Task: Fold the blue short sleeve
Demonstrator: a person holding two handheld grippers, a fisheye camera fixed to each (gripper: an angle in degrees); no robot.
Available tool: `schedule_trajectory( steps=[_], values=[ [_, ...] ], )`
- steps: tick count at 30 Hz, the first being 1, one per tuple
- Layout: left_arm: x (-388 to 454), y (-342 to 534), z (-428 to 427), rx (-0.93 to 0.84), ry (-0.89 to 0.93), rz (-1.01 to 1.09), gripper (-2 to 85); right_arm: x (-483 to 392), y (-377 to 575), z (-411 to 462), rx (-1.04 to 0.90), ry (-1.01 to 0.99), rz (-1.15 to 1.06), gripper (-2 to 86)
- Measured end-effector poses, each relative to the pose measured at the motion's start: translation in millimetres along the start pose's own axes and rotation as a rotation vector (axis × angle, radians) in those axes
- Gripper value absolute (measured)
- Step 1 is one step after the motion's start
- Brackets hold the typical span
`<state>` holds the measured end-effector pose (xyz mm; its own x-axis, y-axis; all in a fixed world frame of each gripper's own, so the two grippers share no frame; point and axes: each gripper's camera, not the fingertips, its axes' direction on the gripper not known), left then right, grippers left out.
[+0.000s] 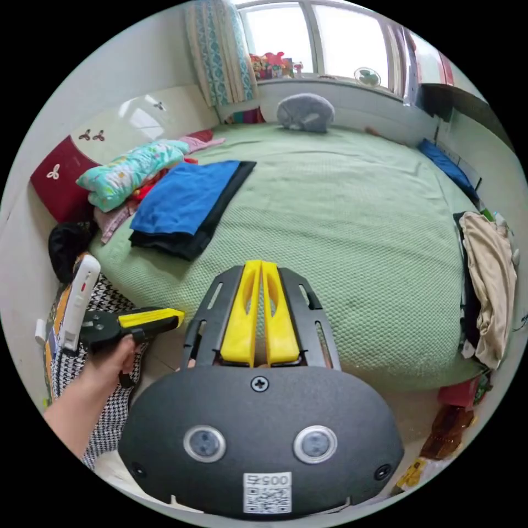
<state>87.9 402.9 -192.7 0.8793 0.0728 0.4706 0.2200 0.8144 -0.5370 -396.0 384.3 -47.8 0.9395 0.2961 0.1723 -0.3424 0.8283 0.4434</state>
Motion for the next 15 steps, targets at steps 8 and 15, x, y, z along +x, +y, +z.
schedule_trajectory(
  steps=[8,15],
  values=[
    [-14.7,1.3,-1.6,-0.037,-0.052,0.005,-0.5,-31.1,2.1,58.9,-0.053,0.096,-0.009,-1.2],
    [-23.4,13.7,-6.8,-0.027,-0.142,0.050,-0.3,-58.1,21.6,103.4,-0.049,0.170,-0.108,-1.1]
  ],
)
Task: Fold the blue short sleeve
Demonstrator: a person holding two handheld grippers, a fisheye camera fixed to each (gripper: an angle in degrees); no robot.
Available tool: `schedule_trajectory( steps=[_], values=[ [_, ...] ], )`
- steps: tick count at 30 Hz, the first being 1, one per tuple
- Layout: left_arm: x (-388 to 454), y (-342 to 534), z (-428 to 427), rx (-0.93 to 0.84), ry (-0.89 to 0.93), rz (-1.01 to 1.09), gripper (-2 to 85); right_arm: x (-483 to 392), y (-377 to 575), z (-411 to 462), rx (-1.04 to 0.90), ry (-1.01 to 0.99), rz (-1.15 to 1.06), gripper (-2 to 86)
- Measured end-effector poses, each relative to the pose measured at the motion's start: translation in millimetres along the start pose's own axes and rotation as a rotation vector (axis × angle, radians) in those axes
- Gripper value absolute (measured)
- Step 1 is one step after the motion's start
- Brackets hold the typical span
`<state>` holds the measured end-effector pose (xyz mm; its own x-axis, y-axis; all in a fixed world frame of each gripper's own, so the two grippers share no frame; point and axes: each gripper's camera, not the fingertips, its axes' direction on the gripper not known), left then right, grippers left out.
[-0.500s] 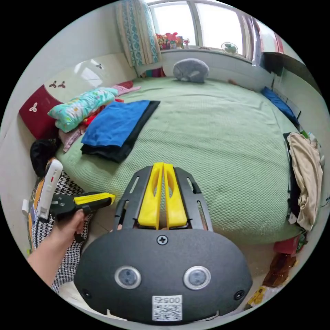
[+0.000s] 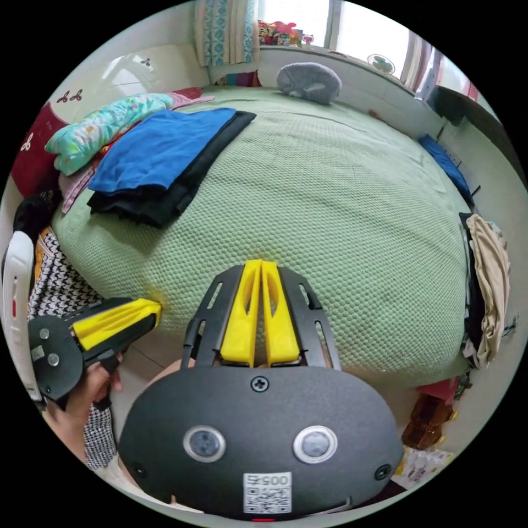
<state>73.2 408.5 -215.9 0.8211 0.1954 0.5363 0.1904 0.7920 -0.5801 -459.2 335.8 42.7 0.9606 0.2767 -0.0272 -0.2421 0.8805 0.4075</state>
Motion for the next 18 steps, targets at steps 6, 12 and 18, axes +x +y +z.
schedule_trajectory(
  steps=[6,12,18],
  values=[
    [-22.7,10.4,-4.4,-0.021,0.030,-0.037,-0.3,-15.2,2.6,22.7,-0.008,0.023,-0.016,-1.1],
    [-45.2,29.1,-11.3,-0.009,0.054,-0.053,-0.5,-21.0,6.8,39.0,-0.008,-0.030,-0.020,-0.9],
    [-54.4,58.9,-22.9,0.089,-0.024,-0.025,-0.5,-31.9,10.8,53.5,-0.008,-0.023,-0.065,-0.9]
  ],
)
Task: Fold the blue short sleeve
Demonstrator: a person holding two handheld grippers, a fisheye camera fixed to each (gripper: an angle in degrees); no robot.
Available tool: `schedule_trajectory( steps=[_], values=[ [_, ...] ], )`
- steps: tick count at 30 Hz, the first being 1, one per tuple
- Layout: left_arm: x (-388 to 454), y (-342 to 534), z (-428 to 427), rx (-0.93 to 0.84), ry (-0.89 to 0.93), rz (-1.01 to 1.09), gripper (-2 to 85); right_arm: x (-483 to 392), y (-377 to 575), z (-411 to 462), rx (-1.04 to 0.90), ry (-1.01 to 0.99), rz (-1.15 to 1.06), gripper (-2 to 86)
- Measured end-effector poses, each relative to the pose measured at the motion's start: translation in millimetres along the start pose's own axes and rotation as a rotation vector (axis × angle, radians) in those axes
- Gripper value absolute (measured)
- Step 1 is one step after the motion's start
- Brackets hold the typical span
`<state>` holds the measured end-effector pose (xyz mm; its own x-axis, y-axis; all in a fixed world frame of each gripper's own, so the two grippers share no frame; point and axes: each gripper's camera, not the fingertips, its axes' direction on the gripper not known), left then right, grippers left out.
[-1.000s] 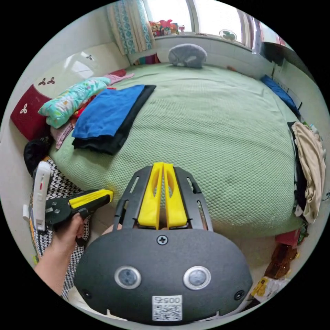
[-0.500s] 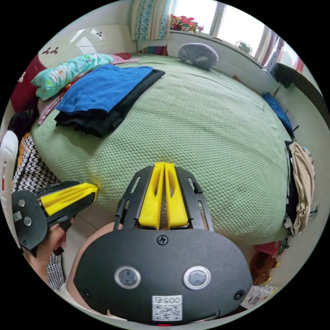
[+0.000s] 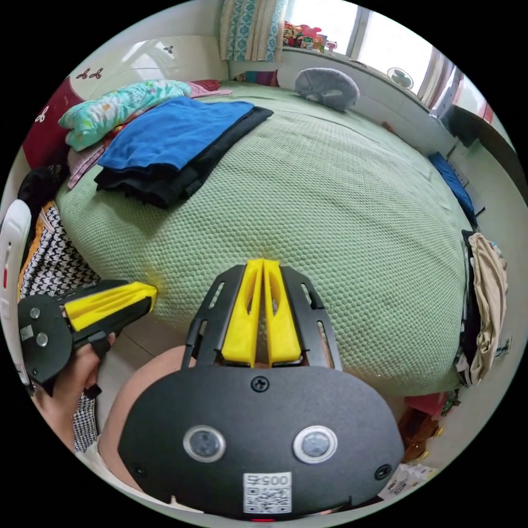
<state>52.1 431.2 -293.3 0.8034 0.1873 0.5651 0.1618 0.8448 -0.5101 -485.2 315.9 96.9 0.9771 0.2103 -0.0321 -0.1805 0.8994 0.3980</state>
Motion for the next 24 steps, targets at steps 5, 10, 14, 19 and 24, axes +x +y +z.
schedule_trajectory(
  steps=[5,10,14,19,24],
  values=[
    [-32.7,26.7,-44.7,0.225,0.021,-0.085,-0.3,0.5,0.9,10.9,0.000,-0.043,0.039,-1.0],
    [-90.4,12.8,-92.2,0.371,0.045,-0.189,0.2,-6.4,1.6,20.6,0.002,-0.032,0.013,-0.9],
    [-141.2,3.4,-103.7,0.461,-0.004,-0.273,2.1,-14.2,2.0,28.6,0.009,0.000,-0.028,-0.9],
    [-184.0,4.9,-104.0,0.480,-0.144,-0.326,9.3,-11.0,0.2,37.4,0.008,-0.039,-0.009,-0.9],
    [-227.1,18.7,-100.1,0.491,-0.137,-0.358,11.2,-15.2,-3.2,47.5,0.008,-0.015,-0.057,-0.9]
  ],
)
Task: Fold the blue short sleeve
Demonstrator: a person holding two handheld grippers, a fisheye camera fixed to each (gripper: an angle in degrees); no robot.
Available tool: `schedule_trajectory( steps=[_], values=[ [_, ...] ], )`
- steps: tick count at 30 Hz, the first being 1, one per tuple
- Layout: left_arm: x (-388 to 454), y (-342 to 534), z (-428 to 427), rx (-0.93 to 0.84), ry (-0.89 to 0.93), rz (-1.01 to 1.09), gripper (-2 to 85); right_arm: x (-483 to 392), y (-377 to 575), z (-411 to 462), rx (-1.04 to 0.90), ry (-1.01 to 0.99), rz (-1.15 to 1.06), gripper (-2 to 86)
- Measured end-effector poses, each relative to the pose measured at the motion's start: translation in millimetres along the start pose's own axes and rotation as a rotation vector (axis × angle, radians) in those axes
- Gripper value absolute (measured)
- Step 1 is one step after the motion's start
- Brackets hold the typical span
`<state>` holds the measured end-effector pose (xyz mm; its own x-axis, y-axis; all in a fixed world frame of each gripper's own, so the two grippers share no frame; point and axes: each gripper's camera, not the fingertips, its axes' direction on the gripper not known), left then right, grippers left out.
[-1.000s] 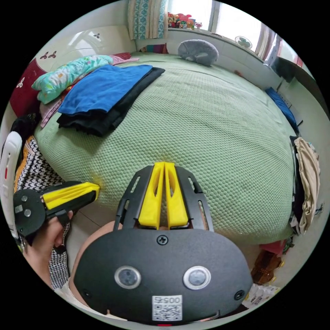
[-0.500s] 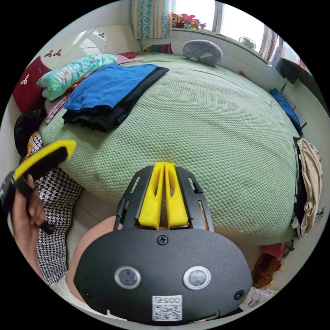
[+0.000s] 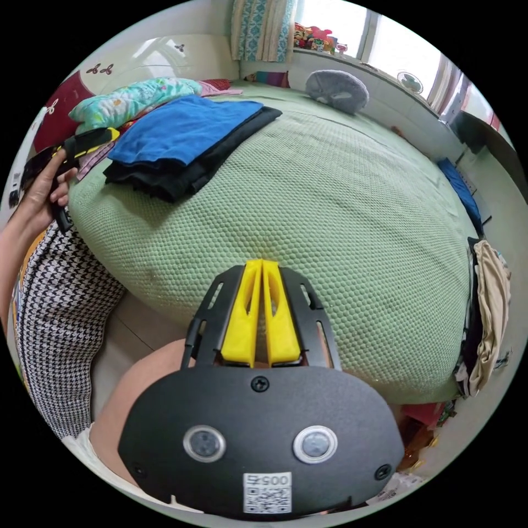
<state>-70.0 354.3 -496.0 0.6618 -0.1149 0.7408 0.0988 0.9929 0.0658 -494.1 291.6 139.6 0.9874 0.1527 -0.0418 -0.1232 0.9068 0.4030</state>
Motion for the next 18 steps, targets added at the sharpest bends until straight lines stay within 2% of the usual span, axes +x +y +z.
schedule_trajectory(
  steps=[7,13,18],
  values=[
    [-25.8,4.3,8.7,-0.042,0.056,-0.012,10.3,3.7,-5.5,10.3,-0.006,-0.025,0.022,-1.2],
    [-35.3,-0.5,9.2,-0.108,-0.014,-0.068,1.2,2.2,-6.7,15.9,-0.002,-0.013,0.016,-1.2],
    [-37.8,-6.8,-7.8,-0.072,0.108,-0.062,0.1,4.0,-7.5,19.5,0.000,-0.020,0.023,-1.3]
  ],
)
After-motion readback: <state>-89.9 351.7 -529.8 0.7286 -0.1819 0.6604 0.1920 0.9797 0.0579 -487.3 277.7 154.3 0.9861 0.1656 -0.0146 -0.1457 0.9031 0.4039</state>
